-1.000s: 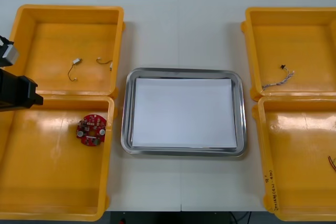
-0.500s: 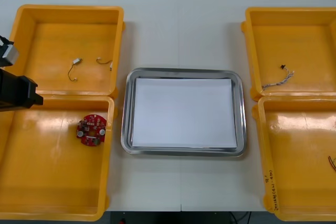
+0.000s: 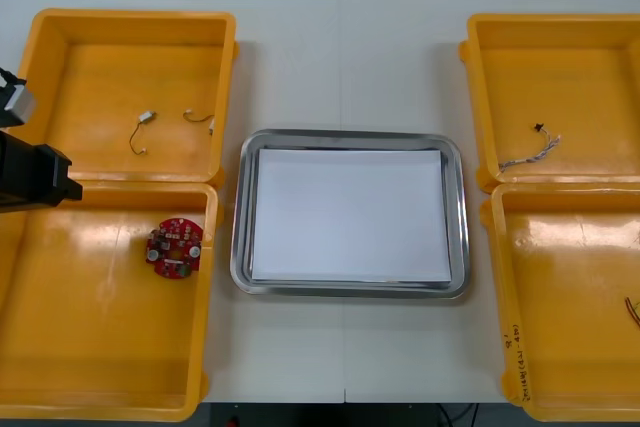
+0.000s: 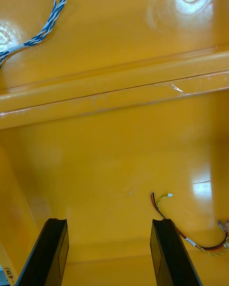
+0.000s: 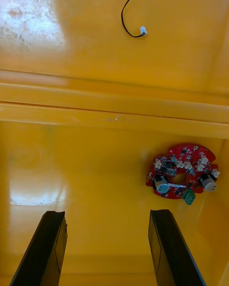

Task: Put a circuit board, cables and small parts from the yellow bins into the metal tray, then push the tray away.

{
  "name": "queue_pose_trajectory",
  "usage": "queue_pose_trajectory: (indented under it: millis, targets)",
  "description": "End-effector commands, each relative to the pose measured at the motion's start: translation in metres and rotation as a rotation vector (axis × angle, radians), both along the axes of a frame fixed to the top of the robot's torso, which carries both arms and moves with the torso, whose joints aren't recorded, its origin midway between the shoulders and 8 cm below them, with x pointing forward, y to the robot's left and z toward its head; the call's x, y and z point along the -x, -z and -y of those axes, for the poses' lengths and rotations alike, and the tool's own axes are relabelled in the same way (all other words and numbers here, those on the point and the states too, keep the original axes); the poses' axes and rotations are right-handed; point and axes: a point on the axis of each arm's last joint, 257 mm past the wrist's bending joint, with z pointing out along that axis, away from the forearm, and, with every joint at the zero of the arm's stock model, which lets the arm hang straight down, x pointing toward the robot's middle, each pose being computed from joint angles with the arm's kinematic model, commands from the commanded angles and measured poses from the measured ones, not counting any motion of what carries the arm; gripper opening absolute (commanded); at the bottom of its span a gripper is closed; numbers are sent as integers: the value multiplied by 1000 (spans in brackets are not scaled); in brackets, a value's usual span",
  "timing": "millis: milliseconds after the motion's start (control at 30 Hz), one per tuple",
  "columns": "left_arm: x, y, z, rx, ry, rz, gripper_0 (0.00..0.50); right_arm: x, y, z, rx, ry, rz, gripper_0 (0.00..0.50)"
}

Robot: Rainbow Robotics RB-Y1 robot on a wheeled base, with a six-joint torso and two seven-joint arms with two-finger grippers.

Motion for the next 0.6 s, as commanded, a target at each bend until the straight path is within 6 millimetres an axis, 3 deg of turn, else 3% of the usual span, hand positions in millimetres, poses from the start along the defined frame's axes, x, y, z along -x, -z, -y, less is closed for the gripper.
queue_pose_trajectory:
  millis: [33,533,567,600]
  targets:
    - [4,-9,-17,-13,-97,14,500,0,-20,18,36,25,31,500]
    - [4,-9,-17,-13,-97,14,500,0,-20,18,36,25,31,500]
    - [10,7,-11,10,-97,-25,500,0,-20,18,36,25,31,500]
    - [10,8,-10,12,-97,-26,500,0,-20,18,36,25,31,500]
